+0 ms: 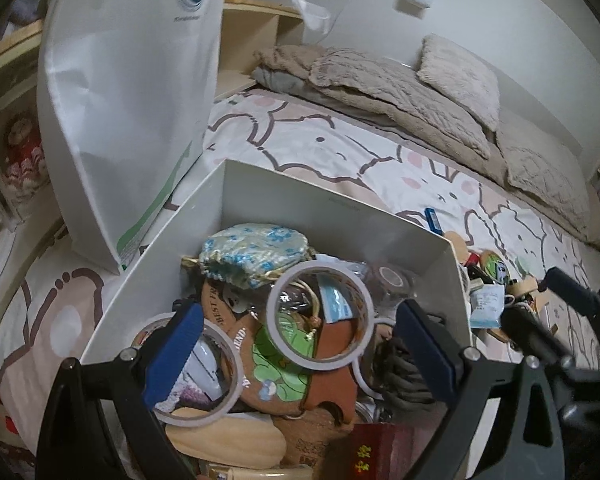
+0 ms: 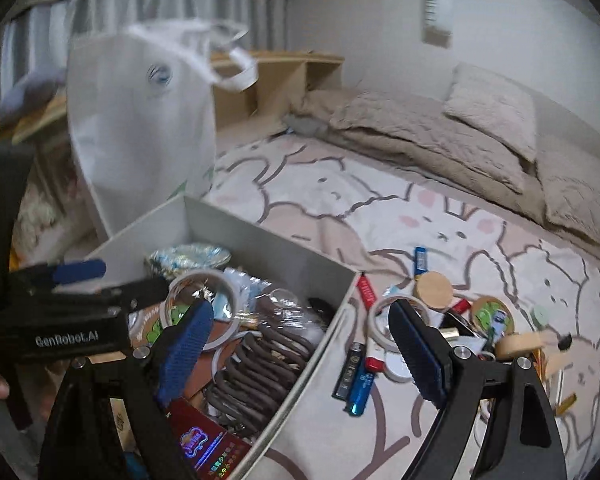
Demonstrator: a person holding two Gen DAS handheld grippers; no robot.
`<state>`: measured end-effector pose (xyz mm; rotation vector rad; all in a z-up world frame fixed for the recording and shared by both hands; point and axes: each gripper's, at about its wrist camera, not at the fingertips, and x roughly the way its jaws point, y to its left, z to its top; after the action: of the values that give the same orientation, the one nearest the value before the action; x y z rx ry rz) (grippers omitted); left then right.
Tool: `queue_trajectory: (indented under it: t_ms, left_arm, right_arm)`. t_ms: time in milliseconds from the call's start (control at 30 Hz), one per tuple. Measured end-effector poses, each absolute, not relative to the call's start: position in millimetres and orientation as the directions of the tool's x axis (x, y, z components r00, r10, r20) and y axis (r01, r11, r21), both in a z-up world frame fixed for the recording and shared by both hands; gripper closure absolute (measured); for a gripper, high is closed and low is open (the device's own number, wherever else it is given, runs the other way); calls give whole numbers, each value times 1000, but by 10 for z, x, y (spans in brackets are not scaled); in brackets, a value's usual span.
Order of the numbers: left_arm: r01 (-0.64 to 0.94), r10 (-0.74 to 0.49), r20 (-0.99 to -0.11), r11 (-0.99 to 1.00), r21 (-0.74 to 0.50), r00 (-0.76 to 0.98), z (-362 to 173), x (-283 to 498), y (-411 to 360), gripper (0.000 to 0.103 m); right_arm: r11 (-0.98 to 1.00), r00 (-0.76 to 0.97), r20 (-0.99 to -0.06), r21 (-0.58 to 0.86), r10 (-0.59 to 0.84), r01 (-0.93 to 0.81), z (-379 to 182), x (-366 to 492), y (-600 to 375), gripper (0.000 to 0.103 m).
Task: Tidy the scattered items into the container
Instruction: 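Lower the brown wrapped tape roll into the box and open the right tool, then move both tools back over the scattered items on the bed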
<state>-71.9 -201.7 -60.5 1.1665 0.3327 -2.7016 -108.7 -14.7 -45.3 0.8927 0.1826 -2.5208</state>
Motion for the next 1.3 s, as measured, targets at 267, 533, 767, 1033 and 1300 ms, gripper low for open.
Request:
queue_trajectory:
  t_ms: [267,533,767,1033,1300]
  left_arm:
    - [227,-83,-706,-967,-113,-703,-516,-669,-1898,0]
    - [191,-29,-680,-968,-164,-733,-347,-608,-1842,0]
    - [171,-22,-661,-972,-161,-750,-202,-534,-1787,0]
    - [109,25,-626,-978,-176,-780,22,-380,-1677,0]
    - [29,86,-595,-983,-182,-799,361,-214,-1507,0]
  right_arm:
    - [-917,-729,-576,100,-369,386,-406,-1053,188,0]
    - [-938,-772,-548,72,-321,339,-235,-892,336,0]
    - [-951,-803,-519,65,-292,303,-30,-708,417,0]
    - [-972,-843,-490,48,-222,229,194,-384,627,0]
    - [-992,-884,-450,34,-126,124,585,90,890,0]
